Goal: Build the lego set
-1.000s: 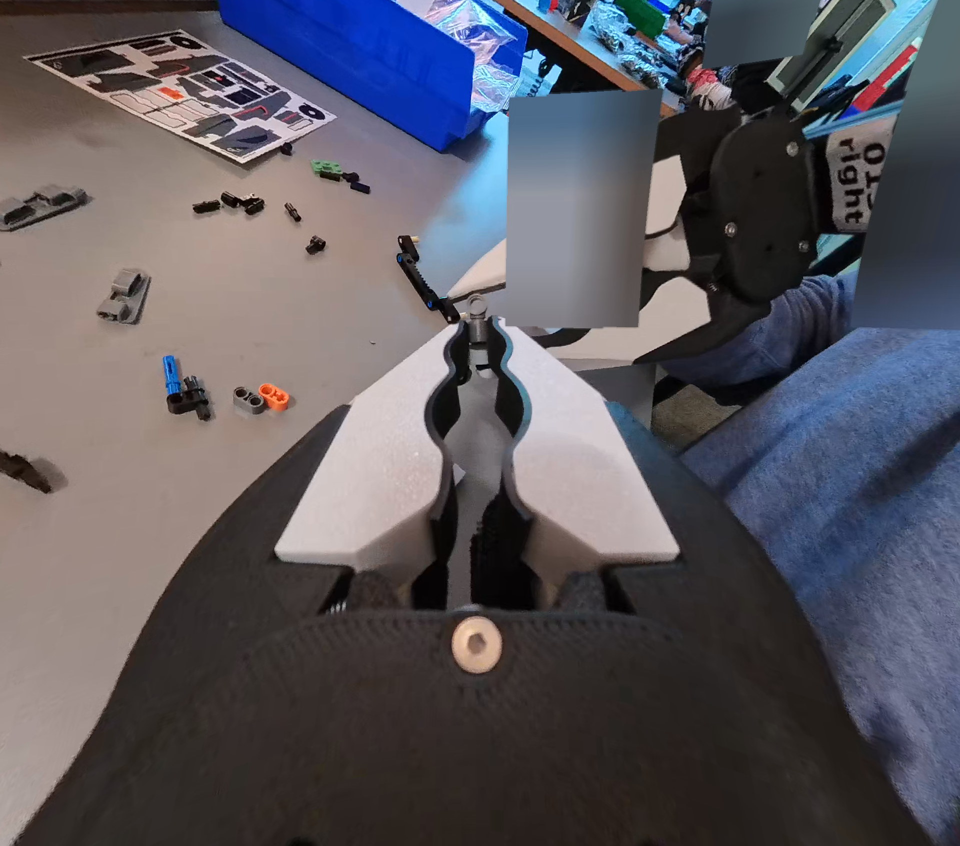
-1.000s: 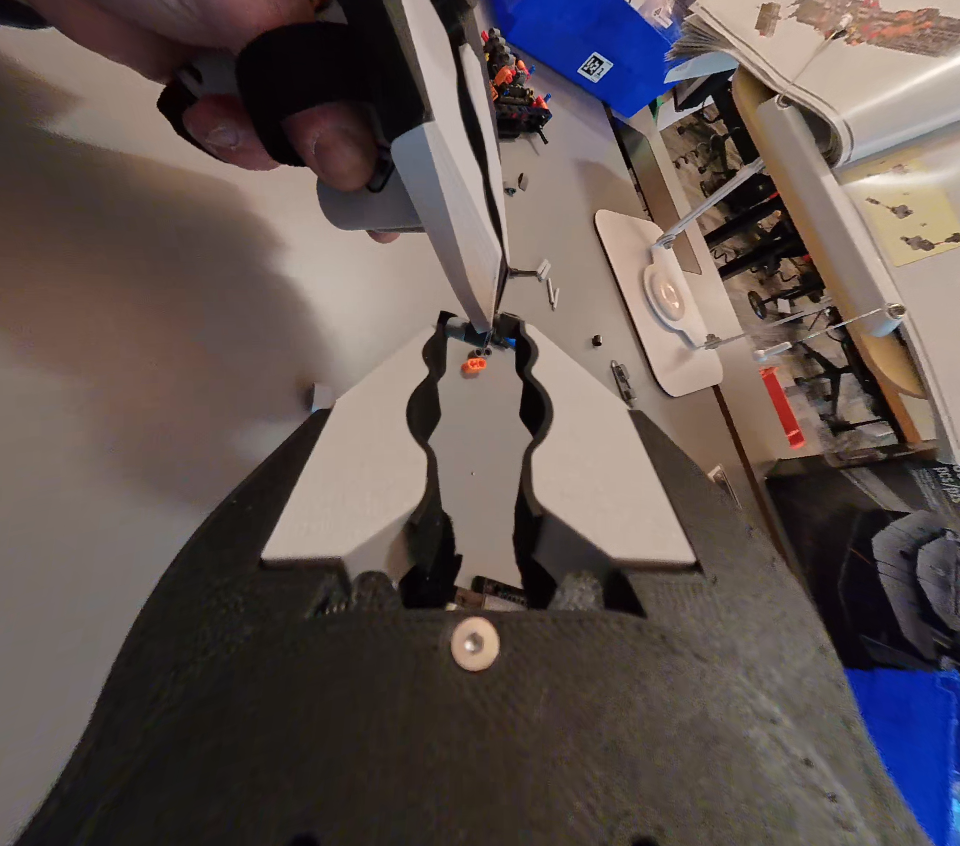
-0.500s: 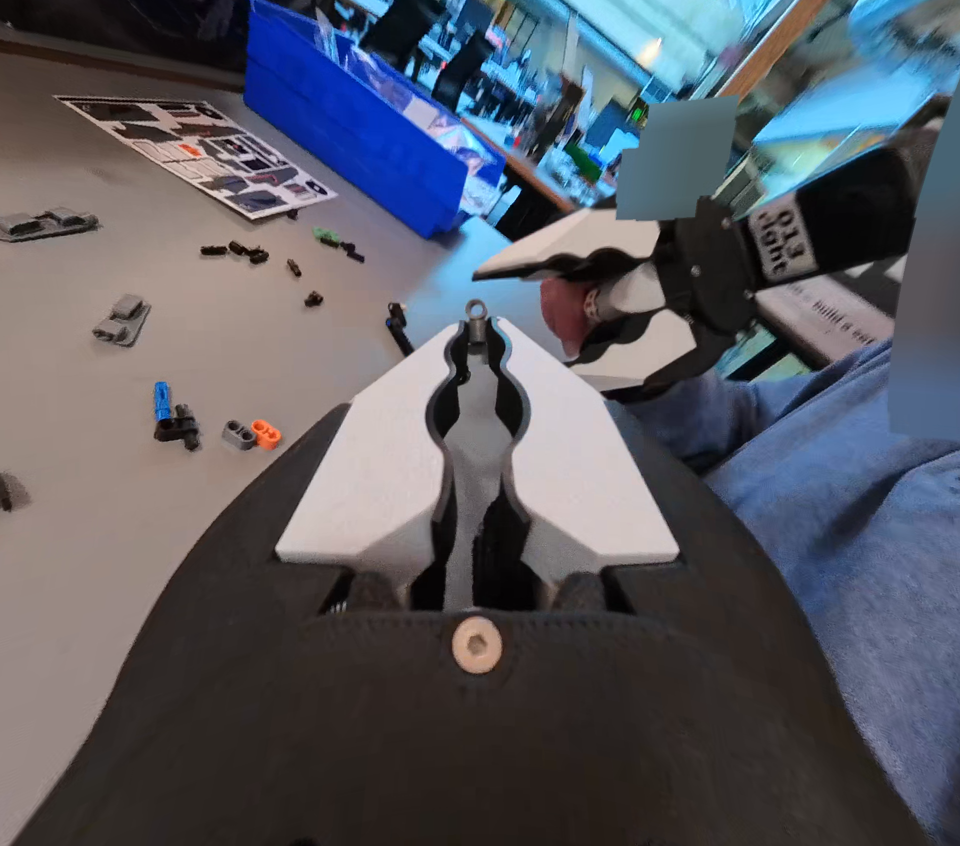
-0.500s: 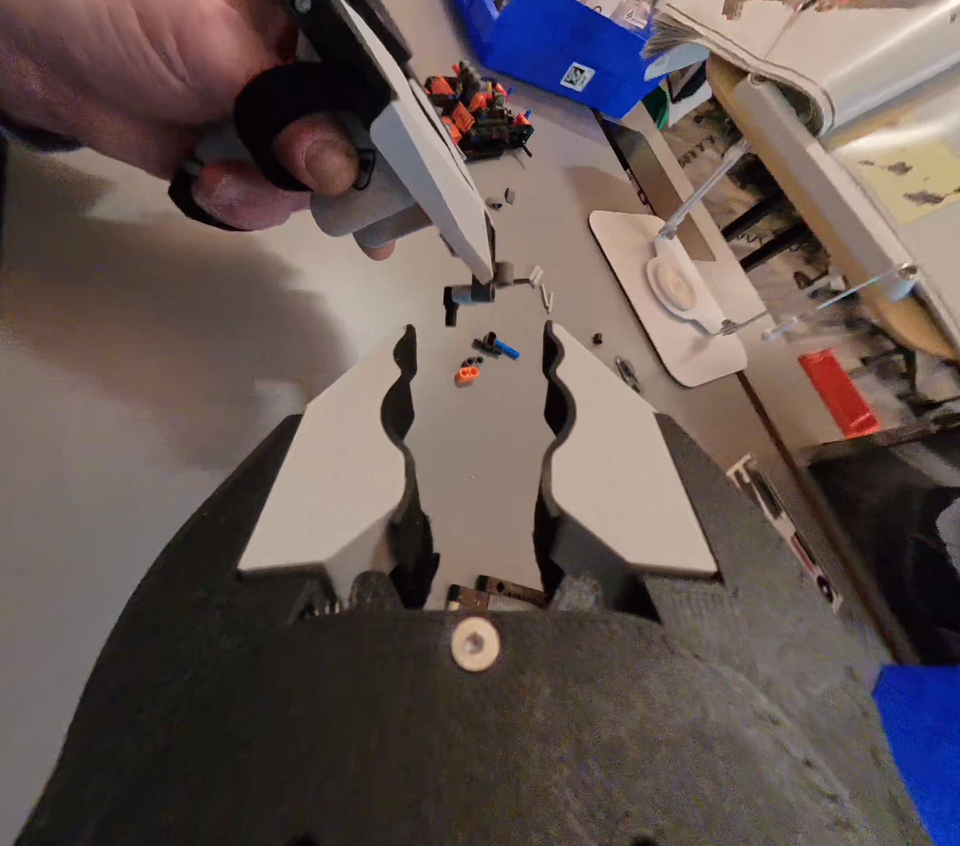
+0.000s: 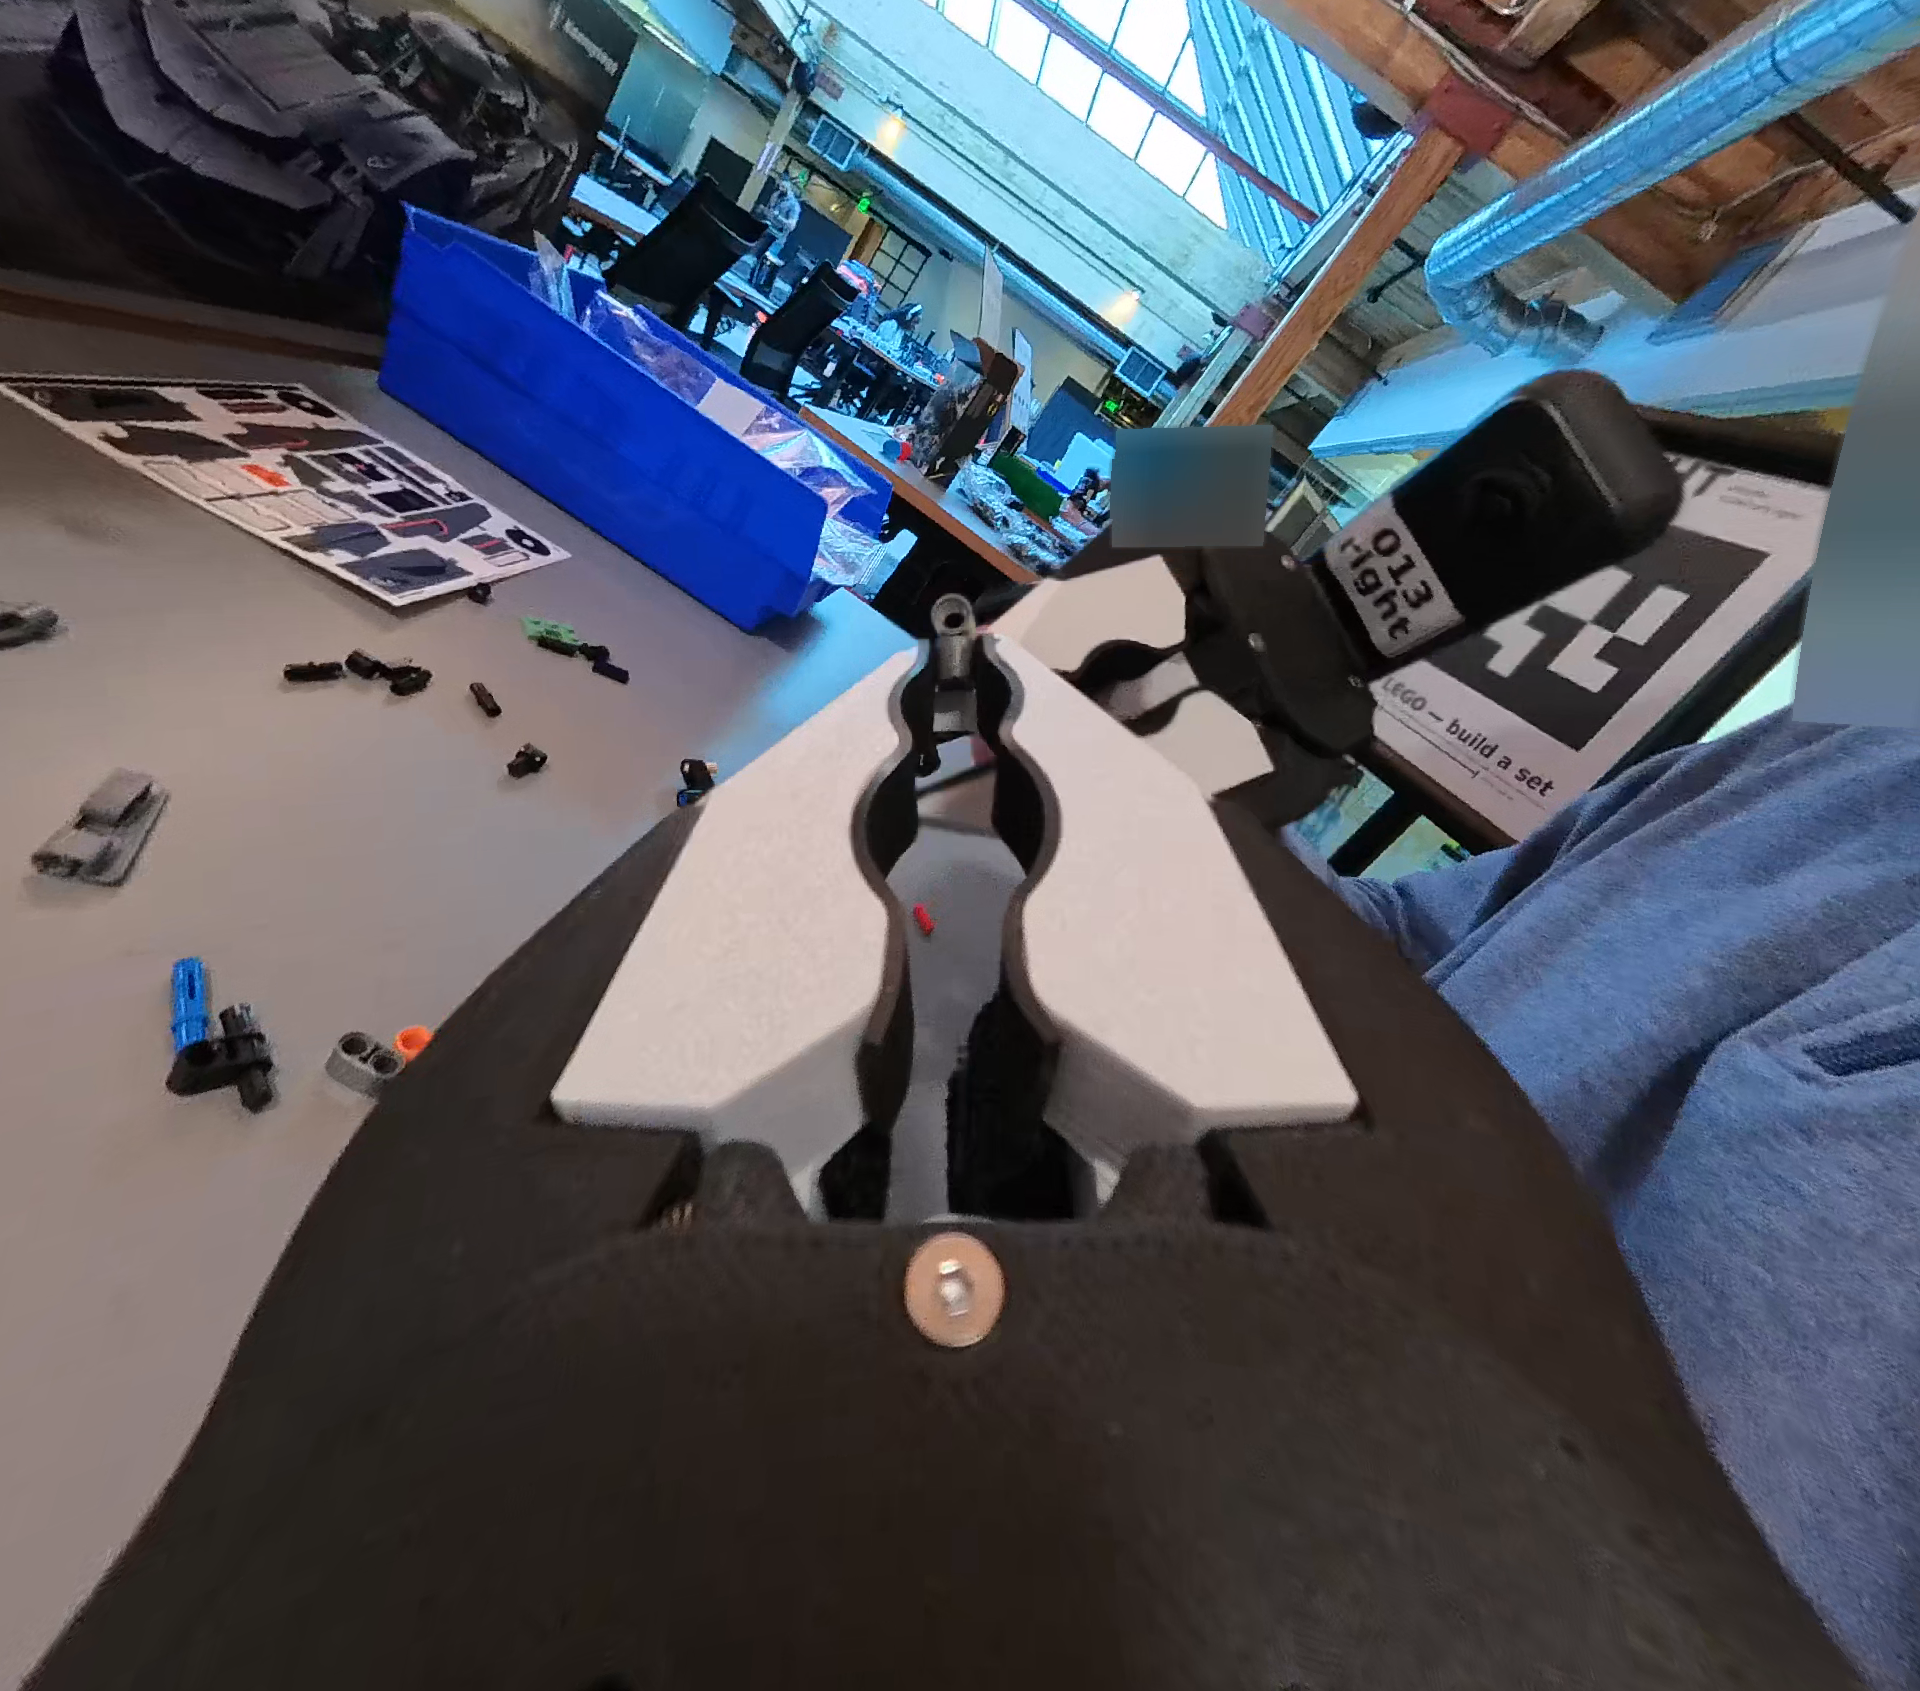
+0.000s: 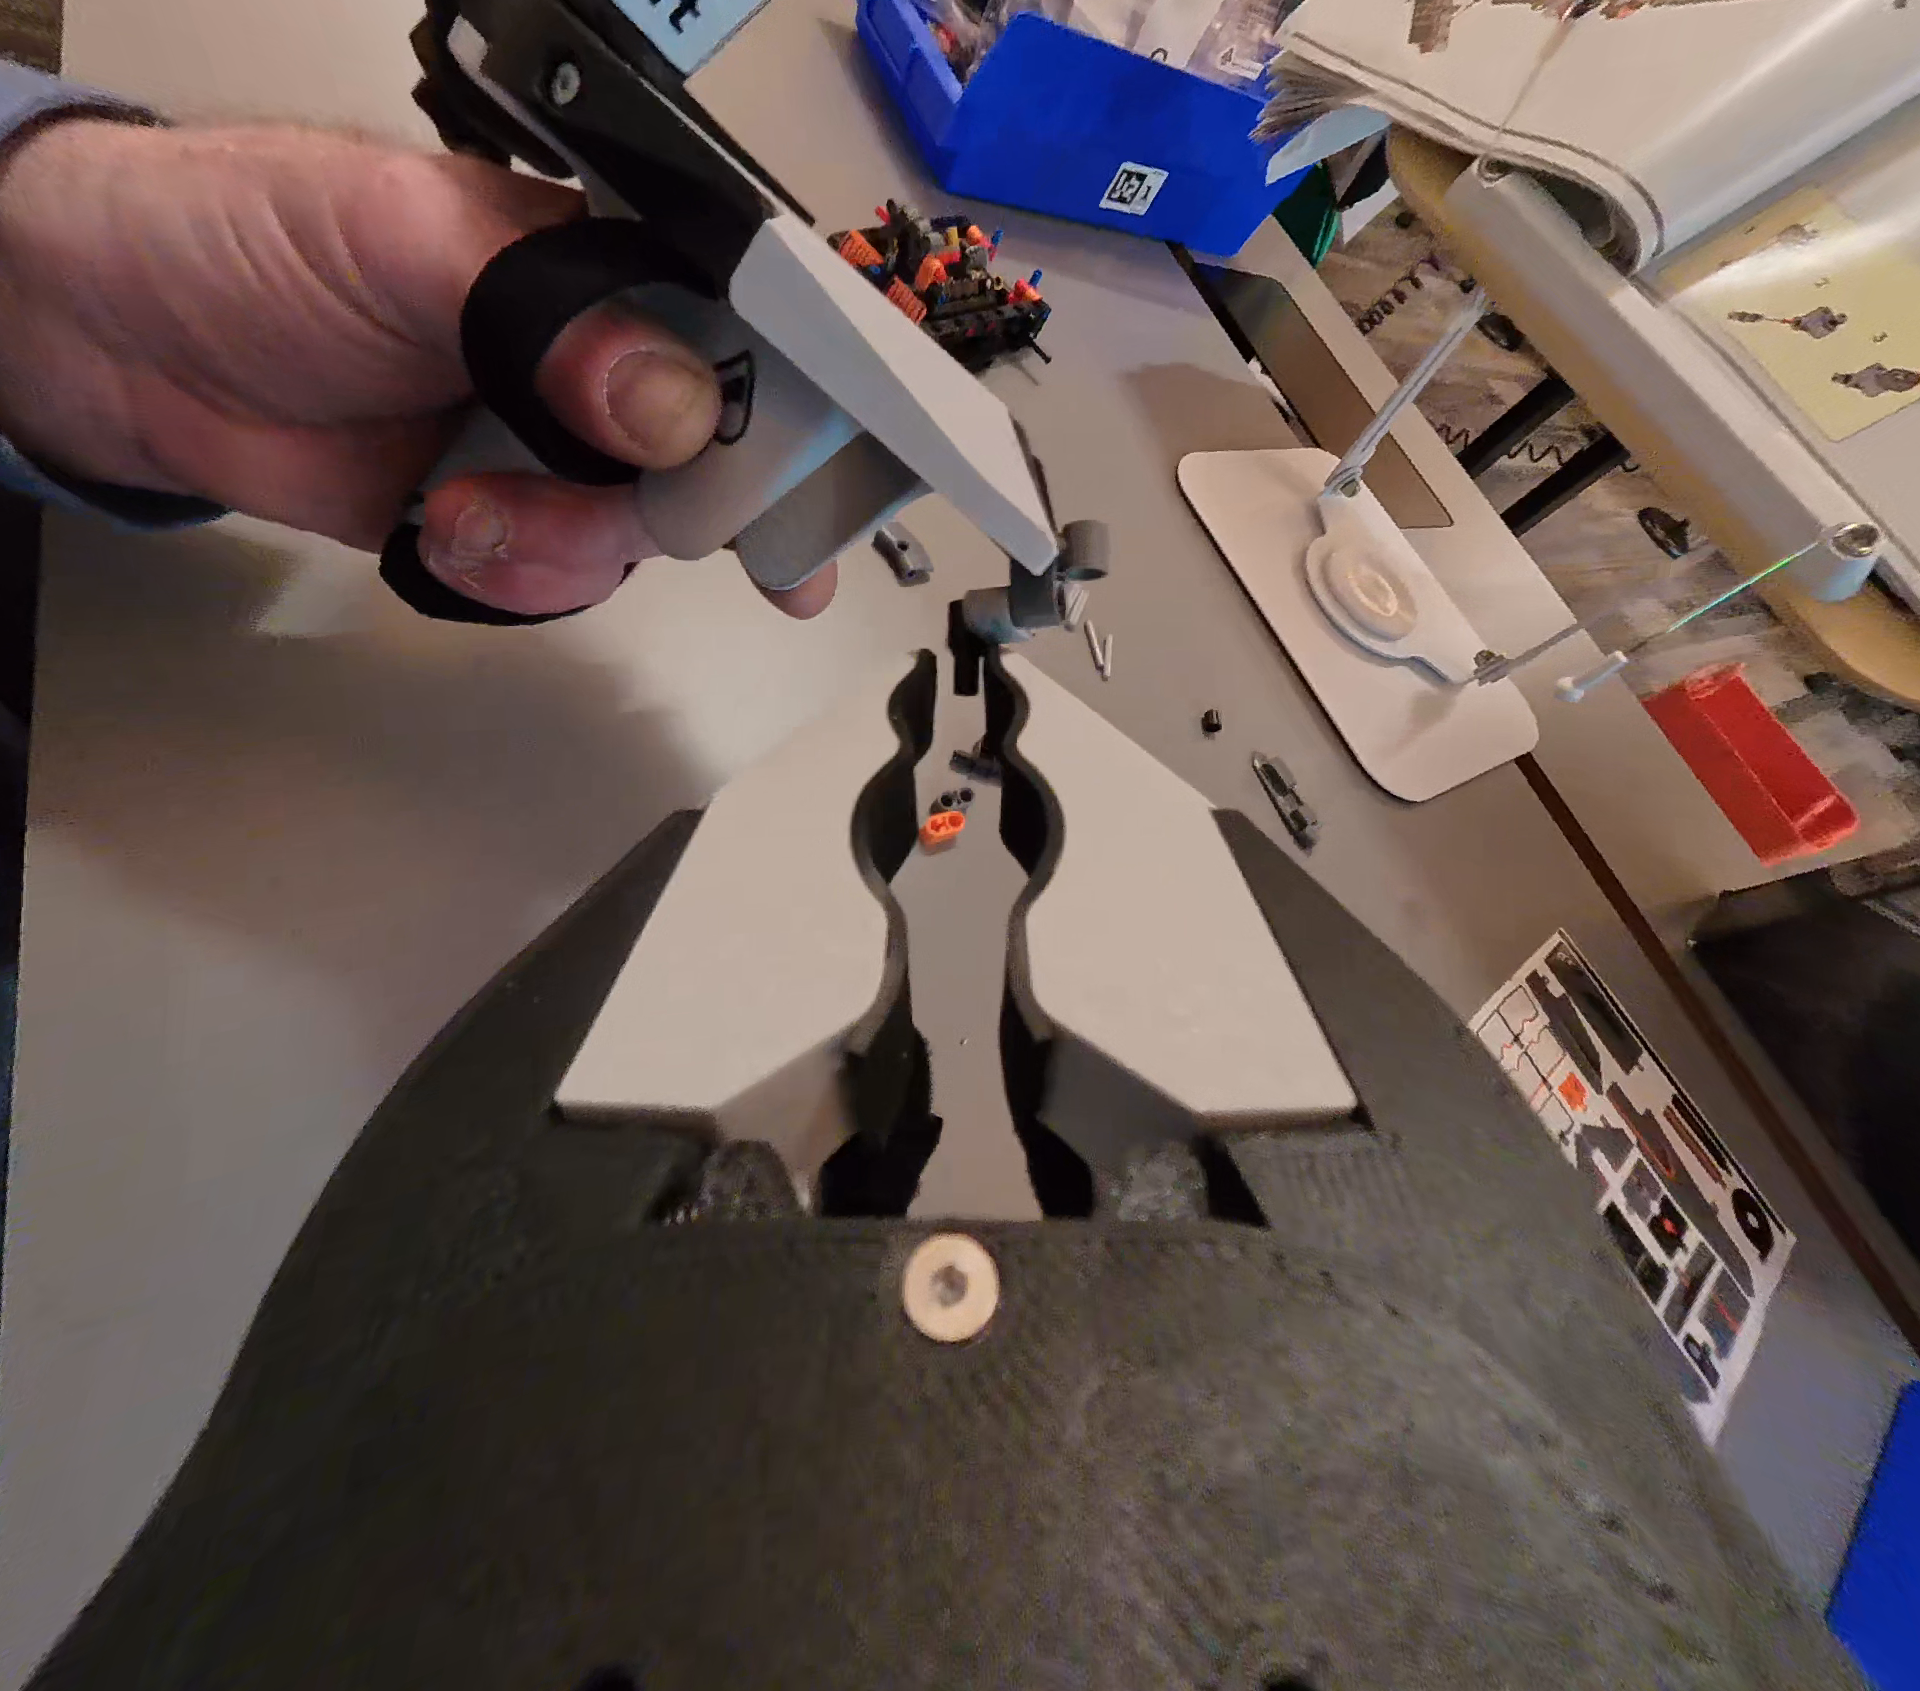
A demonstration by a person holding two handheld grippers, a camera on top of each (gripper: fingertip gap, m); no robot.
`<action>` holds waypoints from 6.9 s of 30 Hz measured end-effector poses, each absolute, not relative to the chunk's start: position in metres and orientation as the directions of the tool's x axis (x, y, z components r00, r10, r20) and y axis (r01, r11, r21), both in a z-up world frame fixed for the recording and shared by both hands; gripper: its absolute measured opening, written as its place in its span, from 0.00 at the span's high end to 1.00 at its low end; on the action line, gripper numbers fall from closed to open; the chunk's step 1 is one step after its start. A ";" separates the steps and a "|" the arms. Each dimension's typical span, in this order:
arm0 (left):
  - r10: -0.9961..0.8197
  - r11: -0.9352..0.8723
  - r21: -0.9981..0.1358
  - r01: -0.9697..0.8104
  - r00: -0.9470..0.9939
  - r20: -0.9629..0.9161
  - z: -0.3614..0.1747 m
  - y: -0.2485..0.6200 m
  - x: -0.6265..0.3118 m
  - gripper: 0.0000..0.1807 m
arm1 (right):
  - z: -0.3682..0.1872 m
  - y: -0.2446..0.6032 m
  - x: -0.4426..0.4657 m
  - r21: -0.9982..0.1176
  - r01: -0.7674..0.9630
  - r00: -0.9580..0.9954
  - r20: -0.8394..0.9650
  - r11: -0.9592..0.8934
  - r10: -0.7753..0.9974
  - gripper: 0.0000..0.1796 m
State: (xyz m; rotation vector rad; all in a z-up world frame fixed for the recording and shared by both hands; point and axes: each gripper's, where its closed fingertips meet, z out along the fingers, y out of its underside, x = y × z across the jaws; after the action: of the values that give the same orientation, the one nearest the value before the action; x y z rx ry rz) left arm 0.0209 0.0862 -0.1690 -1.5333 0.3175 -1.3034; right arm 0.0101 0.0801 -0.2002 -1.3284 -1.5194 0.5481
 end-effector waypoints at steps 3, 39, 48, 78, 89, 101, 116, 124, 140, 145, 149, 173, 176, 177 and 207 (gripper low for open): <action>-0.750 -0.392 -0.820 0.417 0.371 0.548 -0.162 0.088 0.016 0.97 | -0.195 0.084 0.006 -0.850 0.449 0.112 0.360 0.276 0.926 0.97; -0.719 -0.258 -0.818 0.514 0.464 0.518 -0.140 0.140 -0.017 0.97 | -0.180 0.145 -0.035 -0.819 0.461 0.279 0.500 0.343 0.820 0.97; -0.725 -0.258 -0.790 0.556 0.429 0.539 -0.134 0.145 -0.021 0.97 | -0.176 0.152 -0.035 -0.864 0.401 0.288 0.434 0.304 0.854 0.88; -0.756 -0.287 -0.633 0.719 0.236 0.610 -0.106 0.131 -0.040 0.97 | -0.139 0.126 -0.049 -0.926 0.267 0.276 0.339 0.268 0.899 0.95; -0.774 -0.257 -0.680 0.687 0.275 0.570 -0.102 0.123 -0.035 0.97 | -0.135 0.119 -0.045 -0.947 0.233 0.220 0.274 0.223 0.936 1.00; -0.798 -0.224 -0.765 0.604 0.336 0.500 -0.099 0.115 -0.028 0.92 | -0.132 0.115 -0.040 -0.935 0.247 0.199 0.305 0.254 0.931 0.99; -0.802 -0.192 -0.902 0.386 0.468 0.371 -0.102 0.112 -0.027 0.92 | -0.141 0.104 -0.045 -0.872 0.352 0.090 0.393 0.340 0.915 1.00; -0.790 -0.201 -0.917 0.345 0.497 0.360 -0.106 0.111 -0.034 0.96 | -0.144 0.101 -0.048 -0.854 0.375 0.067 0.413 0.361 0.908 1.00; -0.765 -0.194 -0.945 0.262 0.562 0.313 -0.112 0.110 -0.043 0.96 | -0.149 0.101 -0.055 -0.832 0.395 0.050 0.442 0.389 0.896 1.00; -0.757 -0.200 -0.946 0.256 0.572 0.315 -0.113 0.111 -0.044 0.96 | -0.149 0.101 -0.057 -0.832 0.391 0.052 0.446 0.393 0.893 1.00; -0.748 -0.194 -0.949 0.250 0.587 0.308 -0.112 0.110 -0.048 0.94 | -0.151 0.099 -0.059 -0.829 0.392 0.043 0.449 0.398 0.892 1.00; -0.654 -0.178 -0.953 0.246 0.695 0.301 -0.107 0.084 -0.088 0.89 | -0.152 0.088 -0.093 -0.769 0.404 0.035 0.555 0.496 0.831 1.00; -0.632 -0.169 -0.956 0.242 0.717 0.293 -0.106 0.074 -0.100 0.88 | -0.154 0.082 -0.104 -0.744 0.405 0.027 0.590 0.531 0.807 1.00; -0.620 -0.170 -0.956 0.237 0.729 0.291 -0.106 0.069 -0.105 0.87 | -0.154 0.079 -0.107 -0.729 0.406 0.028 0.613 0.551 0.790 1.00; -0.500 -0.187 -0.946 0.266 0.803 0.325 -0.132 0.012 -0.168 0.95 | -0.158 0.012 -0.167 -0.653 0.361 -0.141 0.667 0.666 0.731 0.95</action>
State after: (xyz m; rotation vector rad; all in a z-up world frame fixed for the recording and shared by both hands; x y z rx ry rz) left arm -0.1675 0.0121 -0.1319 -1.6201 0.1886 -0.6932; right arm -0.1667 0.0123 -0.1581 -0.8824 -1.7487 0.4077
